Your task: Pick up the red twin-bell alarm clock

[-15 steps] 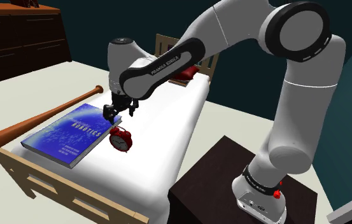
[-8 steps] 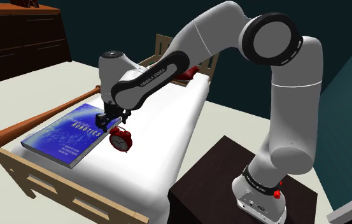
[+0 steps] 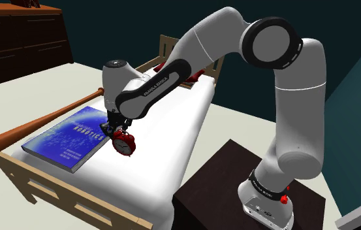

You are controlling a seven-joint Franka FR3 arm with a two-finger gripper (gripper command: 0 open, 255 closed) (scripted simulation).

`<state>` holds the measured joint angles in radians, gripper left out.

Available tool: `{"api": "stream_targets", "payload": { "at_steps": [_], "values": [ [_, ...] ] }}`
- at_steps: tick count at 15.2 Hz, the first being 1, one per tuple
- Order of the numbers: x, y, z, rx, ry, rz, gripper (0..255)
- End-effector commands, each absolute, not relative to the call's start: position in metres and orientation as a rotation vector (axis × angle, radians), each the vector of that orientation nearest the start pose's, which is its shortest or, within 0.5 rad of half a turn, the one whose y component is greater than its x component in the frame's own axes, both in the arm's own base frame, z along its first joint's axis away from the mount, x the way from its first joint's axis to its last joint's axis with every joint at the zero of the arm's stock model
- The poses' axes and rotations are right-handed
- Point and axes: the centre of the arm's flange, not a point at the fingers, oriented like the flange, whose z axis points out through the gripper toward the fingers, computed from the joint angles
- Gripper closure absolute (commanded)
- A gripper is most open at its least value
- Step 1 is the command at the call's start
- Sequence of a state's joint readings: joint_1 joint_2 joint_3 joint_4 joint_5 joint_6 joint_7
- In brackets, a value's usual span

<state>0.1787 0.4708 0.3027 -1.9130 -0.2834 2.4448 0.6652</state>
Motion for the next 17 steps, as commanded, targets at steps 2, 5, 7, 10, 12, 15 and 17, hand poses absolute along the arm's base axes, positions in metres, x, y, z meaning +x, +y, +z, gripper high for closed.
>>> {"api": "stream_targets", "payload": {
  "at_steps": [2, 5, 7, 10, 12, 15, 17],
  "values": [
    [0.569, 0.285, 0.265, -3.135, 0.017, -0.168, 255],
    [0.569, 0.285, 0.265, -3.135, 0.017, -0.168, 255],
    [0.569, 0.285, 0.266, -3.135, 0.017, -0.168, 255],
    [0.569, 0.285, 0.281, -3.135, 0.017, -0.168, 255],
    [0.569, 0.285, 0.292, -3.135, 0.017, -0.168, 255],
    [0.569, 0.285, 0.308, -3.135, 0.017, -0.168, 255],
    [0.569, 0.285, 0.318, -3.135, 0.017, -0.168, 255]
  ]
}}
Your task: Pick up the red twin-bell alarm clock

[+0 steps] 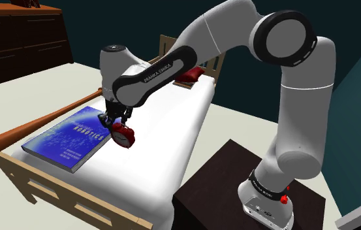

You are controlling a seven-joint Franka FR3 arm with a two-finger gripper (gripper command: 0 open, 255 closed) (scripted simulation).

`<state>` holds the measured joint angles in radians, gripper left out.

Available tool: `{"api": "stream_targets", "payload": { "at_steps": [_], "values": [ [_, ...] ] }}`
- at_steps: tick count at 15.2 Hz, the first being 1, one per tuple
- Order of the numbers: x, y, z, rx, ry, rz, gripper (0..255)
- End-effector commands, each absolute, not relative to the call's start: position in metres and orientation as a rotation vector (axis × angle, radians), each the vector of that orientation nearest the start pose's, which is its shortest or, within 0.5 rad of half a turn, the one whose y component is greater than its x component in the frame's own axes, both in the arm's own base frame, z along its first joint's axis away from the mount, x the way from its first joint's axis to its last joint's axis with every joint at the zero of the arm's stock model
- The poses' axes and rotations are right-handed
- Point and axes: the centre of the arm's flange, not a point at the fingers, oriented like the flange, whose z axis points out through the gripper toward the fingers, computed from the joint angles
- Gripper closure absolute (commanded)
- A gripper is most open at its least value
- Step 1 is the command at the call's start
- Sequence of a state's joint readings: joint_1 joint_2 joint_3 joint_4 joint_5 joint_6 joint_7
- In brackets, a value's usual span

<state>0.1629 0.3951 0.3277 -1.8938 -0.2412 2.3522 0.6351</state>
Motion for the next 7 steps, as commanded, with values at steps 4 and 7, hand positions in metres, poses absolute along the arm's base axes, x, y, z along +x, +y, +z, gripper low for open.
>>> {"api": "stream_targets", "payload": {
  "at_steps": [4, 7],
  "values": [
    [0.569, 0.285, 0.340, -3.135, 0.017, -0.168, 255],
    [0.569, 0.285, 0.346, -3.135, 0.017, -0.168, 255]
  ]
}}
